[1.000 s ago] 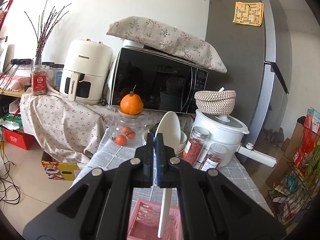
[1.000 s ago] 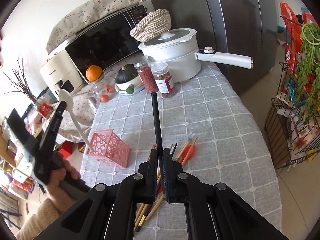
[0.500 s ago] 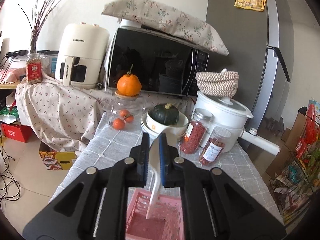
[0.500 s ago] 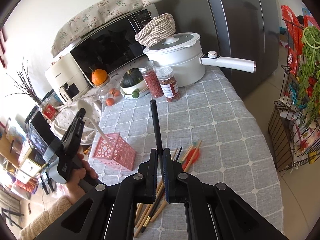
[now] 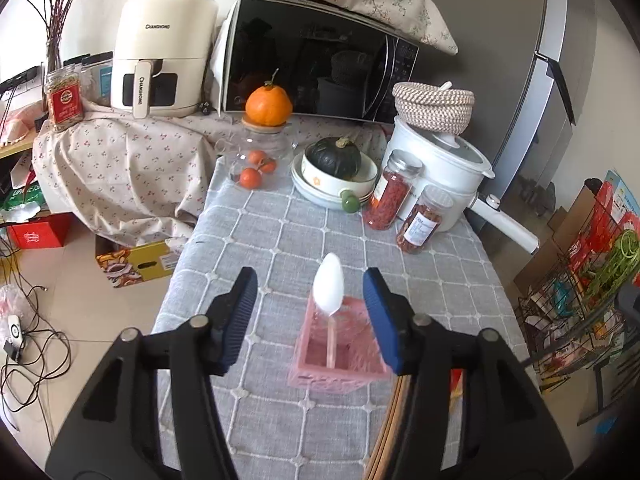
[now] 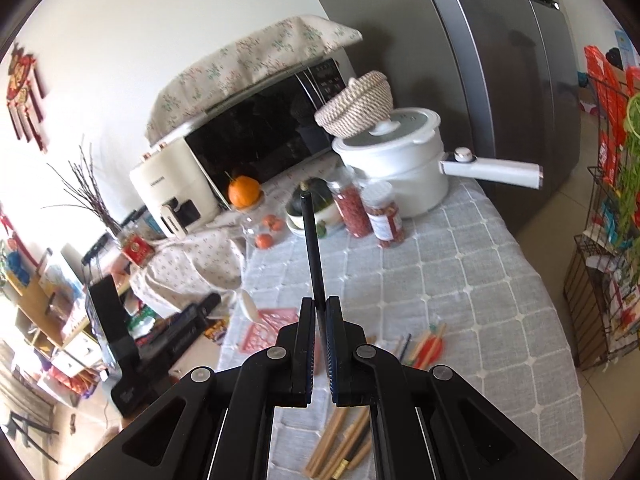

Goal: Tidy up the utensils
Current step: 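Drop the white spoon into the pink basket with the left gripper while the right carries the black chopstick, then insert the black chopstick into the pink basket and open the right gripper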

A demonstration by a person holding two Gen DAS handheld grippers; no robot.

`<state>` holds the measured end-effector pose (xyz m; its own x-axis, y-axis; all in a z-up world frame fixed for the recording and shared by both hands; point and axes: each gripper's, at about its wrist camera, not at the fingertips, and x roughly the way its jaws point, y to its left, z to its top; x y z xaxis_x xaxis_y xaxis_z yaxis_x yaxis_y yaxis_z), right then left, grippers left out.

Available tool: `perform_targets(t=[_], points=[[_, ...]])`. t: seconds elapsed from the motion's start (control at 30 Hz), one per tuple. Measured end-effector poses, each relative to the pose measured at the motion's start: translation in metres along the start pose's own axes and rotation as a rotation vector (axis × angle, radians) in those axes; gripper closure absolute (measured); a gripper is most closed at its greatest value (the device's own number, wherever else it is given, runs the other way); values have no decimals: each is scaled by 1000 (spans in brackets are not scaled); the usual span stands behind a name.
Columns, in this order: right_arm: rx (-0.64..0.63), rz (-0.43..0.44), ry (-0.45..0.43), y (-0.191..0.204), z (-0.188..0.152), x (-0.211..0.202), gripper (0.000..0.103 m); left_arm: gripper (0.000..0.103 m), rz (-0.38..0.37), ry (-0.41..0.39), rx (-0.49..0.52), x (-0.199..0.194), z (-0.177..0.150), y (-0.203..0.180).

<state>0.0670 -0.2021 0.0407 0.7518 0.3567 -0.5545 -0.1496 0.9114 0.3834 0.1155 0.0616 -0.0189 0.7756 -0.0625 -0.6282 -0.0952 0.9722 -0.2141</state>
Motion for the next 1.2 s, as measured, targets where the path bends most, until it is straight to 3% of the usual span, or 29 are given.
perform_targets(t=[0.27, 0.67, 0.97, 1.2], points=[[23, 102, -107, 25, 17, 6, 98, 25, 32, 116, 37, -13, -17, 20], [82, 135, -158, 40, 16, 67, 98, 22, 24, 228, 63, 1, -36, 41], [77, 95, -67, 46, -2, 122, 98, 22, 16, 263, 77, 7, -42, 42], [61, 66, -13, 43, -11, 142, 98, 22, 7, 272, 99, 10, -45, 34]])
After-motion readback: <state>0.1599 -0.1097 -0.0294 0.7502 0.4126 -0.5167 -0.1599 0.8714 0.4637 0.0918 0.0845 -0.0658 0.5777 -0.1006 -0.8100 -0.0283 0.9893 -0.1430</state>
